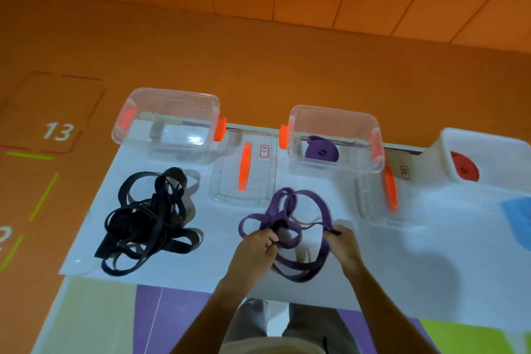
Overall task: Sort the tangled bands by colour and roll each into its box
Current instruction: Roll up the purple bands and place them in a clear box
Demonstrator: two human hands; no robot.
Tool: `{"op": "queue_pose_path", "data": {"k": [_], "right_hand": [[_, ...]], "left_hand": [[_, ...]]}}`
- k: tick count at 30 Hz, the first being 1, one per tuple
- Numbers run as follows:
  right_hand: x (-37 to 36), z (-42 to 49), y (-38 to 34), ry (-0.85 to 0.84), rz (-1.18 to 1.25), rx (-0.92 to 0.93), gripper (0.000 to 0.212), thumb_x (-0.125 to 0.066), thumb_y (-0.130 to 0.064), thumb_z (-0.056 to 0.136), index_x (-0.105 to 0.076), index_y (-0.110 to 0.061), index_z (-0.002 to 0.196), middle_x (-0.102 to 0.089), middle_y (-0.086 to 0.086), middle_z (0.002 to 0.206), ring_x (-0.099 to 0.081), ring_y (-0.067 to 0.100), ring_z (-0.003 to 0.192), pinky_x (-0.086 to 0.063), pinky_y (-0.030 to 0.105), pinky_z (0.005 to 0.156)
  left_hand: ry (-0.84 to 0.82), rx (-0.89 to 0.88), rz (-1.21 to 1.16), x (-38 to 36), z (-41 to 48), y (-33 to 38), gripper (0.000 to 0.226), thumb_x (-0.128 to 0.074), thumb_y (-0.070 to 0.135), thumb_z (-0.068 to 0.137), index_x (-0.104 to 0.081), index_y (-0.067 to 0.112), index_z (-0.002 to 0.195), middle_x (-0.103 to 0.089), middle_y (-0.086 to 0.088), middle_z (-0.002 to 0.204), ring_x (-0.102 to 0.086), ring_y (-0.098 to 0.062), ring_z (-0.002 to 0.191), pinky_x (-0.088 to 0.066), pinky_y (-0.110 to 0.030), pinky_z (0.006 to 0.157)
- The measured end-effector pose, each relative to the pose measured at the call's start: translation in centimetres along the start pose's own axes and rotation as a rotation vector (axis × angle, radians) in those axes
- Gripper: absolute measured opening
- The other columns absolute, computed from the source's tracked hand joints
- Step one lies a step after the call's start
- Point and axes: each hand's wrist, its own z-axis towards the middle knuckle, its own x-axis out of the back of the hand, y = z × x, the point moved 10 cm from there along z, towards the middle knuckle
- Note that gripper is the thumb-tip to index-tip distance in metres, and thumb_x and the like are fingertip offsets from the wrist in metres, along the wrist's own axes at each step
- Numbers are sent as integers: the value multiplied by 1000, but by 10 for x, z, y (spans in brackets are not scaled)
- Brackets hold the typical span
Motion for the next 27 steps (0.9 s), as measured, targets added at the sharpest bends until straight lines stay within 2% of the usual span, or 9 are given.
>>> {"op": "queue_pose_path", "data": {"k": [5,9,11,12,14,17,21,25,27], "right_hand": [[30,-43,-34,136,-66,254,9,-72,-6,95,-64,-8,91,-67,2,81,-61,14,67,-43,10,59],[46,-75,-52,204,-70,396,24,-82,-8,88,-69,-4,108,-73,0,97,-68,15,79,-46,4,65],[50,-84,-54,201,-71,435,32,-83,-12,88,-69,-4,115,-75,2,103,-71,18,85,-49,4,68],[53,-87,-53,195,-69,440,35,-84,-15,88,-68,-5,118,-75,1,106,-72,17,87,-50,5,69],[52,-87,-47,154,-31,423,37,-84,-22,88,-67,-12,119,-74,-5,107,-72,12,87,-53,7,70],[41,-82,-40,-3,124,379,24,-81,-34,90,-69,-25,108,-74,-14,104,-72,12,91,-57,16,77],[44,-64,-36,-60,397,295,15,-60,-30,105,-73,-22,103,-78,-1,102,-76,22,98,-64,35,85],[76,-58,-59,183,208,487,31,-71,-15,98,-68,-43,86,-71,-13,93,-71,7,87,-58,18,78],[82,-55,-69,217,200,562,17,-75,-15,95,-77,-30,87,-74,-6,96,-71,9,85,-59,21,77]], "left_hand": [[-153,80,-396,-32,15,37,22,-58,27,108,-70,10,111,-73,-4,108,-67,-16,97,-52,-29,99],[-233,285,-871,-50,26,59,28,-58,33,106,-66,9,94,-58,-14,80,-58,-19,66,-48,-26,79],[-249,365,-1095,-62,29,62,38,-59,27,107,-62,-8,123,-61,-39,107,-64,-56,95,-53,-43,106],[-227,406,-1160,-65,30,61,43,-61,23,107,-56,-9,134,-61,-38,123,-60,-60,109,-46,-54,114],[-168,458,-1250,-68,32,61,43,-71,19,101,-59,-2,137,-70,-30,123,-69,-50,111,-49,-54,113],[-150,411,-1273,-66,33,79,21,-77,13,90,-67,7,107,-67,-13,79,-65,-27,71,-54,-33,76],[-115,331,-1374,-67,45,91,20,-57,2,103,-72,6,116,-74,-19,109,-75,-30,102,-62,-38,87],[45,299,-1482,-54,44,101,27,-59,2,104,-72,10,125,-80,-9,115,-78,-23,107,-65,-34,81],[219,242,-1341,-35,43,104,30,-66,-2,98,-77,16,119,-81,-6,109,-79,-23,103,-64,-31,80]]}}
